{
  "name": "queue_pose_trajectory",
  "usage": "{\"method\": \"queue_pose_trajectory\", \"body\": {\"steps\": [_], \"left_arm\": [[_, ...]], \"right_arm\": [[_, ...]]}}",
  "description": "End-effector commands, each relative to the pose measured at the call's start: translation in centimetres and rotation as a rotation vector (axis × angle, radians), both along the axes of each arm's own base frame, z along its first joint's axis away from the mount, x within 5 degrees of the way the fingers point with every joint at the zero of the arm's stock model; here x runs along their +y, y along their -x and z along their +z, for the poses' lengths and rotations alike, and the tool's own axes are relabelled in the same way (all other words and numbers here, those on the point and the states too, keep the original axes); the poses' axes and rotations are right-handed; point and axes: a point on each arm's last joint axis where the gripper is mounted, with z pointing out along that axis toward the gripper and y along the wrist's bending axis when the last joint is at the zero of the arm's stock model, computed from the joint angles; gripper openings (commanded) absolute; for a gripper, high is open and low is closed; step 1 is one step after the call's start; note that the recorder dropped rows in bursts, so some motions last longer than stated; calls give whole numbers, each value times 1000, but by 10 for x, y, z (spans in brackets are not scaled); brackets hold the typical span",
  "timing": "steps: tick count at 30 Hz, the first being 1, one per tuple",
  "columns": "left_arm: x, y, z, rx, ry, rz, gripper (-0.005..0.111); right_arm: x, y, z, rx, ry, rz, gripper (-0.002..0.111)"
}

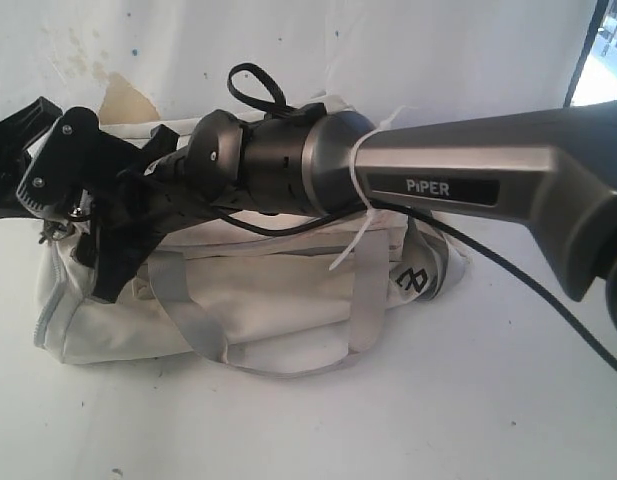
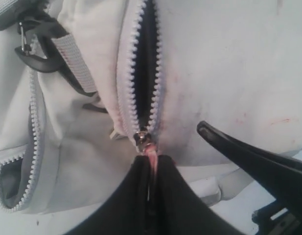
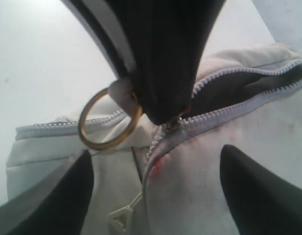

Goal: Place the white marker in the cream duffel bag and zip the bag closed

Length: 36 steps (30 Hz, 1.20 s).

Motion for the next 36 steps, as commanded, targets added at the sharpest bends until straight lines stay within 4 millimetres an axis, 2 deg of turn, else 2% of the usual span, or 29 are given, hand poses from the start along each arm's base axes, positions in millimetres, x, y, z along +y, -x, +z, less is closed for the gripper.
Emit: {"method": "queue_pose_trajectory", "body": {"steps": [1, 9, 12, 18, 23, 27, 30, 34, 36], "left_arm": [[0, -5, 5, -40, 49, 43, 0], [-6, -7, 11, -59, 147, 61, 0], [-7, -6, 11, -47, 152, 47, 0], [-7, -4, 12, -58, 146, 26, 0], [-4, -3, 16, -72, 140, 36, 0], [5, -2, 16, -57, 146, 49, 0], [12, -1, 16, -50, 146, 58, 0], [13, -1, 15, -63, 133, 40, 0], [14, -2, 15, -75, 123, 35, 0]], "right_arm": [[0, -1, 3, -22, -7, -1, 68], [0, -3, 4, -85, 13, 6, 68], [-1, -5, 4, -90, 10, -1, 62], [-2, -6, 4, -52, -8, -28, 41], [-5, -12, -11, 56, -19, -90, 38], [-5, -12, -11, 63, -13, -86, 37], [-5, -11, -12, 64, -12, -85, 26], [-5, -10, -13, 76, -2, -77, 1], [-5, -9, -14, 92, 10, -66, 0]]}}
